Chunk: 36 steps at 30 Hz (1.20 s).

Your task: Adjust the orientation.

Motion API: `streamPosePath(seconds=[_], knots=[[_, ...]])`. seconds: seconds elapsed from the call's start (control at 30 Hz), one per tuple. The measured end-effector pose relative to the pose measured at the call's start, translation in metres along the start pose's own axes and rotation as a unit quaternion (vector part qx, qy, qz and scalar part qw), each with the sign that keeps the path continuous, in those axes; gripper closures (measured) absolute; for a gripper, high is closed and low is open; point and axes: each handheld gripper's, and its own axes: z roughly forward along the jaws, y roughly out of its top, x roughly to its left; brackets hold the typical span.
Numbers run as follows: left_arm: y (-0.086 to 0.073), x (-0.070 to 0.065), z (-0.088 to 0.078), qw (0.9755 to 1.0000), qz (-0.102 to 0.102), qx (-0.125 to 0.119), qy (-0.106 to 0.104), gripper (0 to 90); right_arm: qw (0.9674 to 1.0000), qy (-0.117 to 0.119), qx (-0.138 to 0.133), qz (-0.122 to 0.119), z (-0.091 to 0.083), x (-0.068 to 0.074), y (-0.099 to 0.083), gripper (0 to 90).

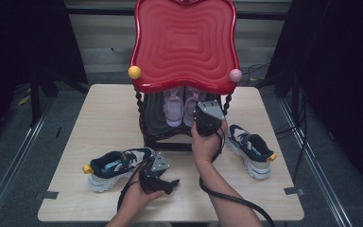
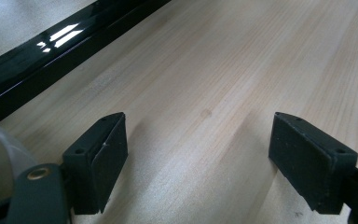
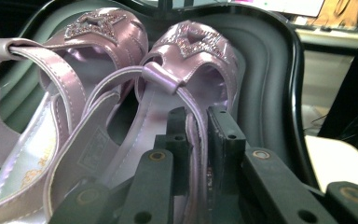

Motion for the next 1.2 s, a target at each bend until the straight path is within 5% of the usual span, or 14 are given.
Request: streamPosePath(seconds=[0.27, 0.6, 1.07, 1.2], knots=[[0.0, 0.0, 0.0, 1.0, -0.001, 0.001, 0.0, 19.1, 1.0, 0.008, 0.003, -0.001, -0.002, -0.005, -0.001, 62.7], [0.0, 0.0, 0.0, 1.0, 0.004, 0.004, 0.0, 19.1, 0.9972, 0.072, 0.007, -0.018, -0.026, -0.01, 0.001, 42.1], [0.0, 0.0, -0.001, 1.0, 0.003, 0.005, 0.0, 19.1, 0.9874, 0.142, 0.046, -0.054, -0.062, -0.023, -0.014, 33.4], [0.0, 0.0, 0.0, 1.0, 0.004, 0.005, 0.0, 19.0, 0.9825, 0.168, 0.064, -0.047, -0.066, -0.03, -0.022, 29.8]])
